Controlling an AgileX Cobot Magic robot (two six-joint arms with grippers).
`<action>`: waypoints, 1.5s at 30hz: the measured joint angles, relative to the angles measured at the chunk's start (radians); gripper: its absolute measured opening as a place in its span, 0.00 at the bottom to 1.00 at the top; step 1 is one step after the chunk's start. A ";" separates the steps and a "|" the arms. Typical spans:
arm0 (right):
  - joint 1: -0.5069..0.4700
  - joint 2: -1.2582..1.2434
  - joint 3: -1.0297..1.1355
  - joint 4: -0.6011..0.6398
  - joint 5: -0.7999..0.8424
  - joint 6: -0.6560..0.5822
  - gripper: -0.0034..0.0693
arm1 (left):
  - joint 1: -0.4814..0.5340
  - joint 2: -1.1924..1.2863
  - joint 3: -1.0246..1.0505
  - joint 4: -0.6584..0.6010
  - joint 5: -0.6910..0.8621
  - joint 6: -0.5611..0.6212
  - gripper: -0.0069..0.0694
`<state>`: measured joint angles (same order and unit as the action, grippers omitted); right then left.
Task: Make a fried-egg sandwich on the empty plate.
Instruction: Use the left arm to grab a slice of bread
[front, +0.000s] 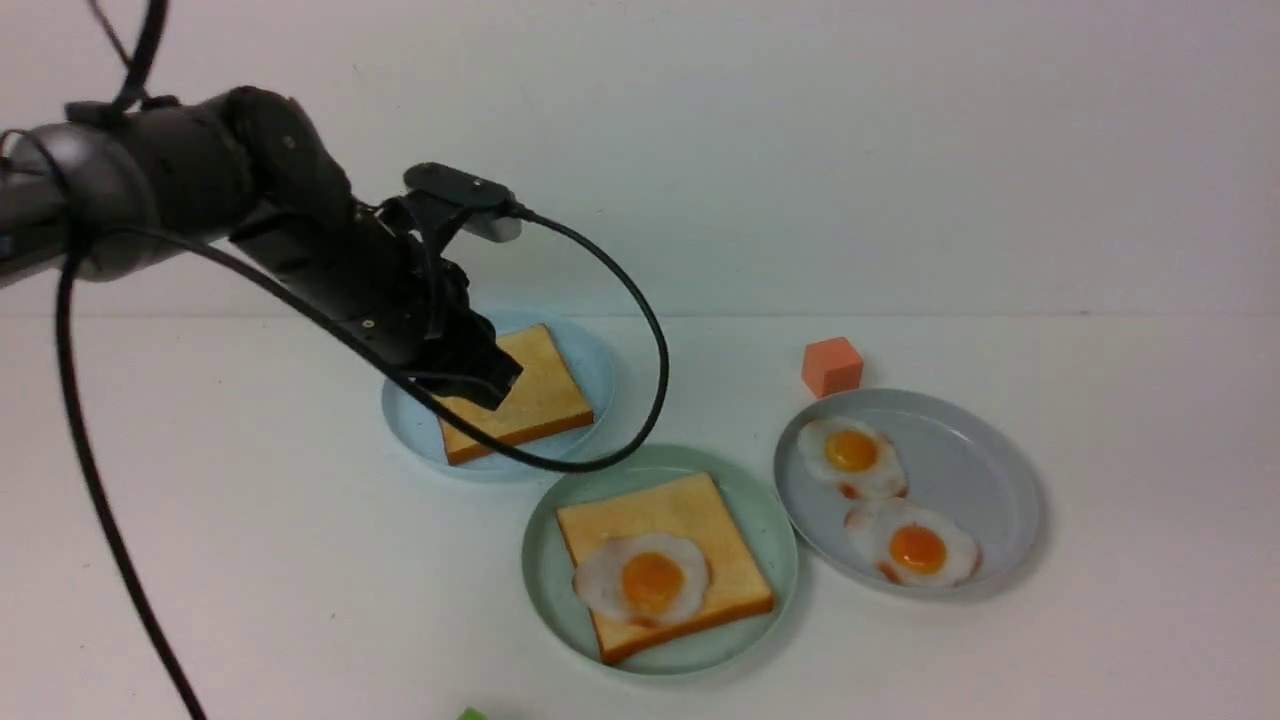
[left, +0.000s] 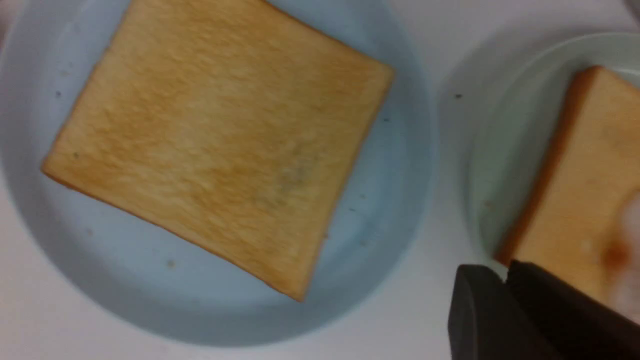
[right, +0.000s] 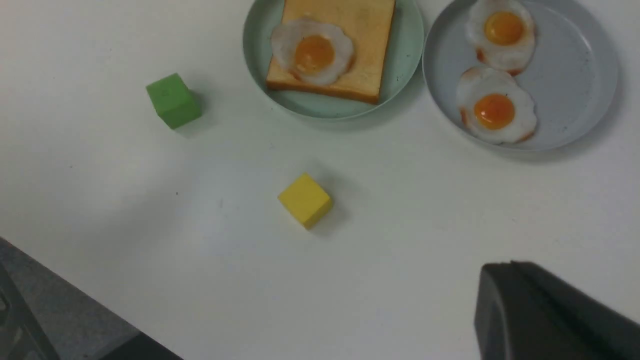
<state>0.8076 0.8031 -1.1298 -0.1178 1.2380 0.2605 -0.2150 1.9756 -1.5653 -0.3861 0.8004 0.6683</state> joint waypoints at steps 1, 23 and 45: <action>0.000 -0.015 0.000 0.000 0.003 0.000 0.04 | 0.000 0.056 -0.055 0.064 0.000 0.006 0.34; 0.000 -0.045 0.000 -0.044 0.021 0.000 0.05 | -0.024 0.239 -0.148 0.158 -0.106 0.207 0.63; 0.000 -0.045 0.000 -0.050 0.031 0.000 0.06 | -0.062 0.187 -0.149 0.271 -0.022 0.047 0.07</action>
<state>0.8076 0.7581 -1.1298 -0.1677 1.2687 0.2605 -0.2769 2.1627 -1.7138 -0.1155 0.7781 0.7150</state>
